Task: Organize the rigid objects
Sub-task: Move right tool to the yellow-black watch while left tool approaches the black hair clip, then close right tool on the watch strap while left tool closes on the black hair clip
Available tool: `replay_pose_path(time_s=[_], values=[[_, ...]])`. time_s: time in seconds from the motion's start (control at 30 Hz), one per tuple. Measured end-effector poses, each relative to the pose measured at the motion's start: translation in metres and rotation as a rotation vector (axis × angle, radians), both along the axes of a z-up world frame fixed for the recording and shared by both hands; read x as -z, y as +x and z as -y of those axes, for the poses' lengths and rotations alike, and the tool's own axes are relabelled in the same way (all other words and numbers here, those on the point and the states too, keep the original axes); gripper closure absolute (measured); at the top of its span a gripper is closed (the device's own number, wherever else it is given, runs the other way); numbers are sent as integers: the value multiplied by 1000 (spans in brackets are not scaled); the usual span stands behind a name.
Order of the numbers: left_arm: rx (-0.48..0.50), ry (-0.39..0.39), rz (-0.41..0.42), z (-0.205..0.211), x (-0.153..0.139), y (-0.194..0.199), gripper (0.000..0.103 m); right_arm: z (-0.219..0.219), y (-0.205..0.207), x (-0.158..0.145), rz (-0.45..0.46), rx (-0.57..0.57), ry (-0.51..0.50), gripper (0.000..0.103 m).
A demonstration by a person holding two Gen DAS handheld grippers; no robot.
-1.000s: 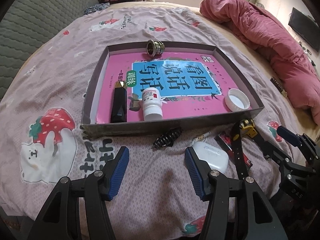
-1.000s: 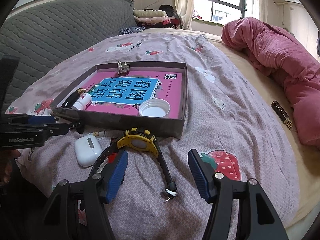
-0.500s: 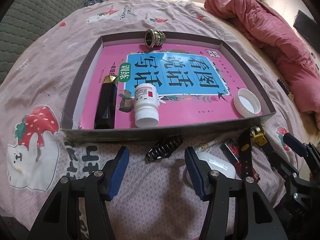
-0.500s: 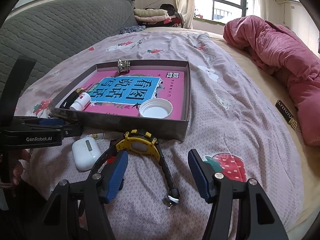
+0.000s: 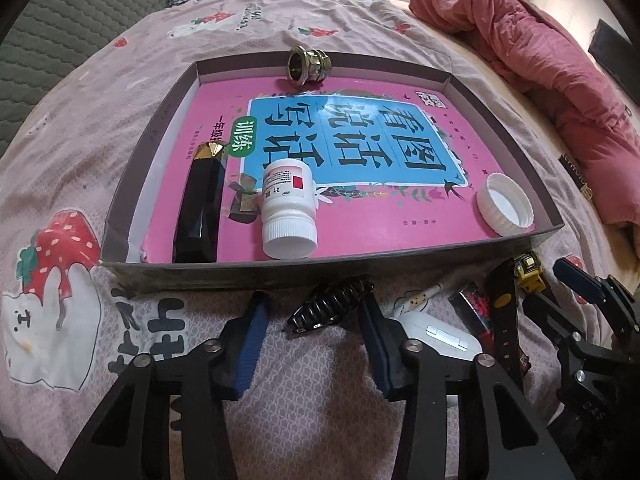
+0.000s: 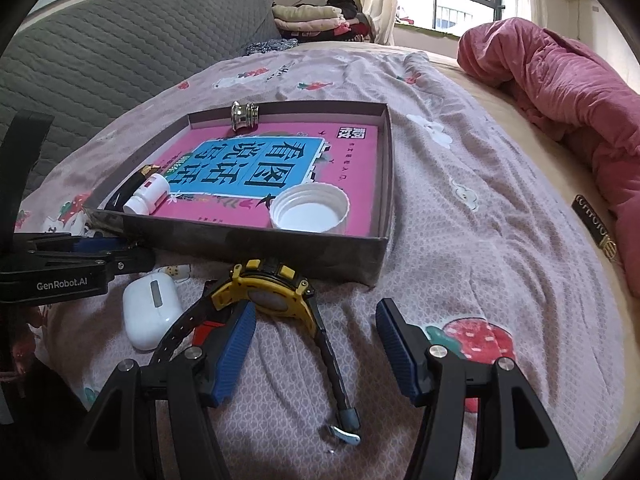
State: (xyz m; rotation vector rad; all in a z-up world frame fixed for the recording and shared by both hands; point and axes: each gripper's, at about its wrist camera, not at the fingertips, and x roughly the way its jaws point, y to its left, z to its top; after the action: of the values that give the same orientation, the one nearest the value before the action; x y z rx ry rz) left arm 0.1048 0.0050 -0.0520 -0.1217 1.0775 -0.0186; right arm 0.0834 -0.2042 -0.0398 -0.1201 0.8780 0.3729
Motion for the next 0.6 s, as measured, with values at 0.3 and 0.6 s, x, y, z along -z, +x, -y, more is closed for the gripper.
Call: replay_pose_path(time_s=[0.3,0.6], values=[[-3,-9,-3,-3,4,2,60,-10,7,6,-9,-44,6,41],[-5,-24,-8,-6,7,5,60,-14,13,9,-23,-64,40,43]])
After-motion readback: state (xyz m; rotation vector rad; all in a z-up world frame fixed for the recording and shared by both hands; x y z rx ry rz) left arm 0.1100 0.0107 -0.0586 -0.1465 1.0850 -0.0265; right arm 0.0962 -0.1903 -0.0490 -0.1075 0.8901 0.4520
